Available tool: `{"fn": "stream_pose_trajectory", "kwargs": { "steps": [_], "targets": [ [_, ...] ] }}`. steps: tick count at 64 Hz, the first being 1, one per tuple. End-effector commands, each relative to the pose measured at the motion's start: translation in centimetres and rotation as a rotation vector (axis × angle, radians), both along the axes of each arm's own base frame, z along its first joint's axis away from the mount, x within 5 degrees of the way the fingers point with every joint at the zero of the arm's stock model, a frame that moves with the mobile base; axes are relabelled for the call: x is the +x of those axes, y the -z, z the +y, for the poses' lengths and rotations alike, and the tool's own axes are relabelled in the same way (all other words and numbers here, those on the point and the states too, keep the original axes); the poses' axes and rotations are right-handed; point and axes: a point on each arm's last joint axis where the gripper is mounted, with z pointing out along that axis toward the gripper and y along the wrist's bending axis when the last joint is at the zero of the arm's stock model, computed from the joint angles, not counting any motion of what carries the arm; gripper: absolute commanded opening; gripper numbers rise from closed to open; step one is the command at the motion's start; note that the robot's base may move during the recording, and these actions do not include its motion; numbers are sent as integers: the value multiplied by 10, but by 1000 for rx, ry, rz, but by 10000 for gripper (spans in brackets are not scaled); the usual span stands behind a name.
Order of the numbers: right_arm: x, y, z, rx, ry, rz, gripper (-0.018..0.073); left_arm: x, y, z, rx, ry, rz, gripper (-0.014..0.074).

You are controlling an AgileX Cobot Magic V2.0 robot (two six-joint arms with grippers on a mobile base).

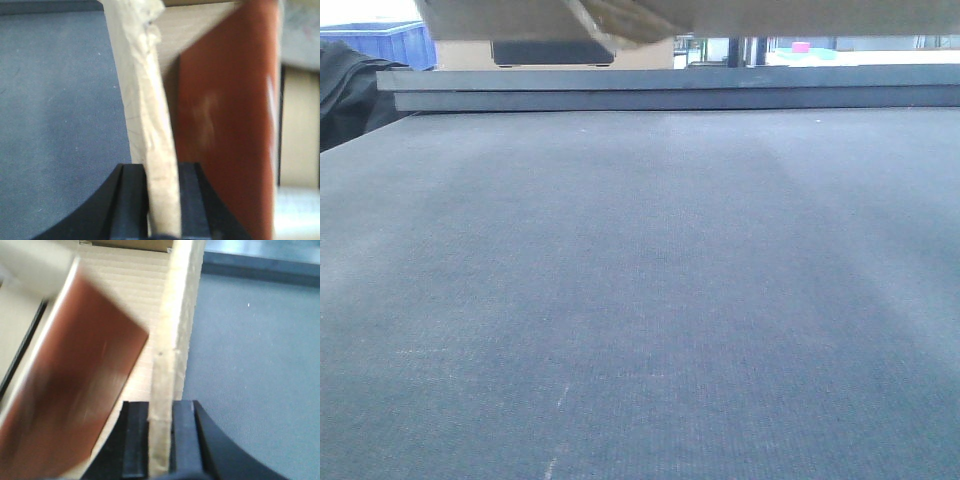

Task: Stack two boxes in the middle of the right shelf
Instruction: 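Lift the two stacked boxes off the table with both grippers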

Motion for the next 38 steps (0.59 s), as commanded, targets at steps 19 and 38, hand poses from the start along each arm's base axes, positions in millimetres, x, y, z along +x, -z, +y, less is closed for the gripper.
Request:
{"fn": "stream_pose_trajectory", "kwargs": {
  "steps": [19, 38],
  "targets": [
    [-2, -9, -4, 1, 19, -63, -155, -7, -10, 2, -7, -1, -54, -111],
    [-2, -9, -4, 1, 19, -63, -155, -7, -10, 2, -7, -1, -54, -111]
  ]
}}
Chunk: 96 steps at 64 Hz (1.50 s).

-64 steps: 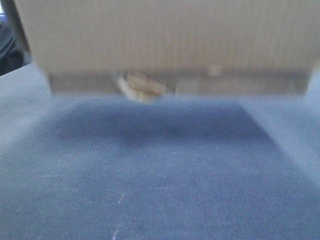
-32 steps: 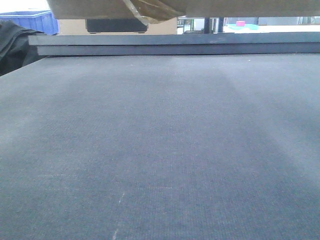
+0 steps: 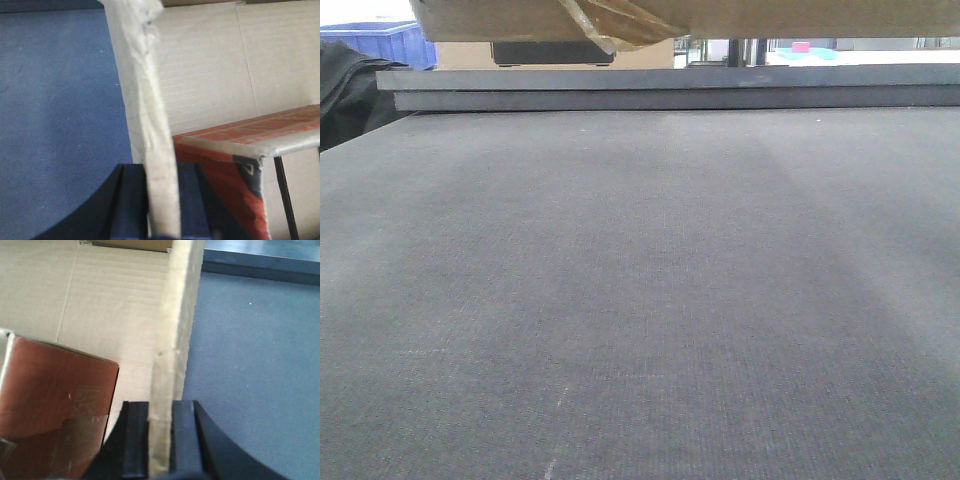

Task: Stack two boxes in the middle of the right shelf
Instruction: 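Lift the two stacked boxes off the table with both grippers, then carry the held boxes while the base drives to the steel shelf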

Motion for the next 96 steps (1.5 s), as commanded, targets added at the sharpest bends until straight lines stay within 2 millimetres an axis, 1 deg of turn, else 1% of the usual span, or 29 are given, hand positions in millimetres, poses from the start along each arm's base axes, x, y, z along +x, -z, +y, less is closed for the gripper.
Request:
{"fn": "stream_pose_trajectory", "kwargs": {
  "steps": [1, 96],
  "targets": [
    [-2, -9, -4, 0, 21, -69, -155, -7, -11, 2, -18, 6, -60, -111],
    [0, -8, -4, -1, 21, -66, -155, -7, -11, 2, -18, 6, -60, -111]
  ]
}}
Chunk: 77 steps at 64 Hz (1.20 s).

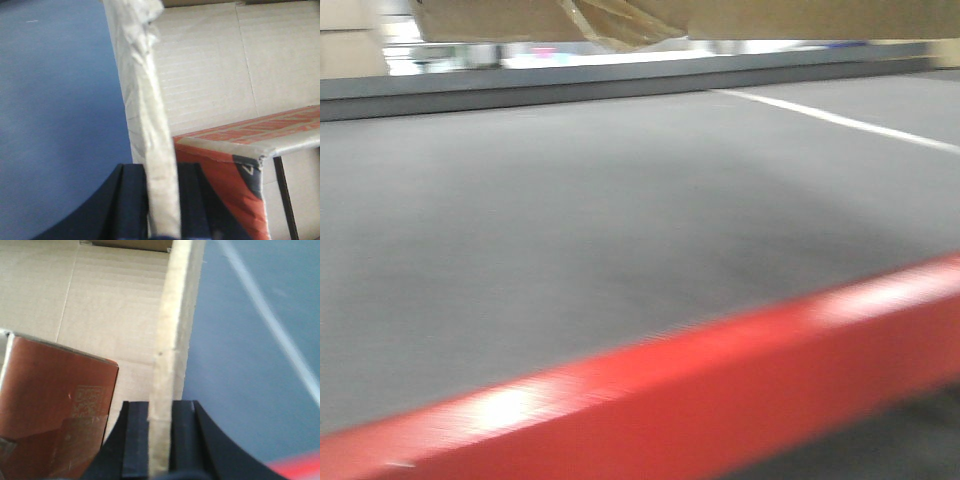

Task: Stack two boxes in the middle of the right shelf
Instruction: 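Carry the held boxes while the base drives to the steel shelf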

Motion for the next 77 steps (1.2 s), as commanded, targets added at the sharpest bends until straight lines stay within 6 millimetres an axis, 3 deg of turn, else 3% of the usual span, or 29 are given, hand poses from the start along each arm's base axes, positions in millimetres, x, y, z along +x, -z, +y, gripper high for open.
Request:
{"fn": "stream_pose_trajectory", "kwargs": {
  "steps": [1, 77],
  "targets": [
    [-2, -9, -5, -4, 23, -71, -155, -7, -11, 1, -20, 8, -59, -111],
    [-2, -9, -5, -4, 23, -71, -155, -7, -11, 1, -20, 8, -59, -111]
  ]
}}
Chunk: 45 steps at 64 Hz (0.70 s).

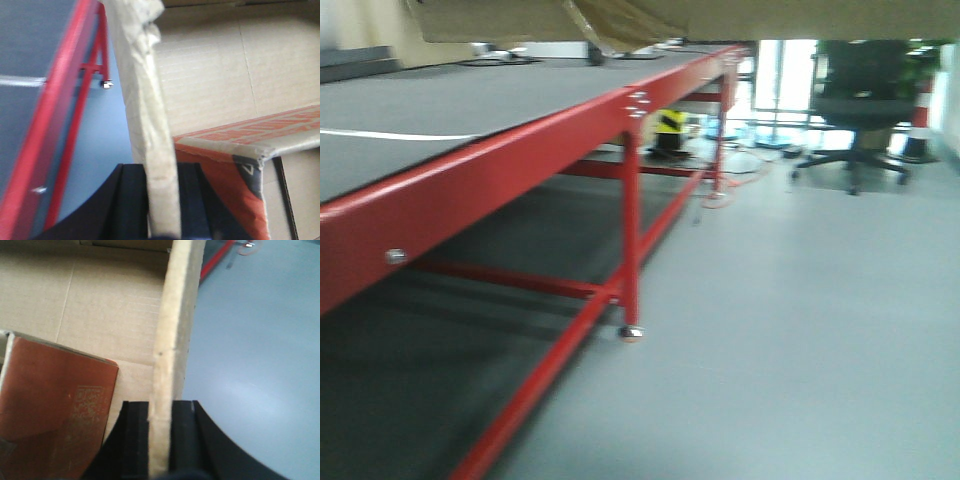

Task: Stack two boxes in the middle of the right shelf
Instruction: 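Carry the held boxes while the base drives to the steel shelf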

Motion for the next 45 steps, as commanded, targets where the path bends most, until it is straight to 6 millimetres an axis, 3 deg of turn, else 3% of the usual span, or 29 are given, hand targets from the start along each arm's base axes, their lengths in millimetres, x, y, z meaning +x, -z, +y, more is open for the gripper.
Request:
{"fn": "stream_pose_trajectory", "kwargs": {
  "steps": [1, 45],
  "targets": [
    [-2, -9, -5, -4, 23, -71, -155, -7, -11, 1, -18, 10, -59, -111],
    [-2, -9, -4, -1, 22, -70, -155, -7, -11, 1, -18, 10, -59, -111]
  ]
}}
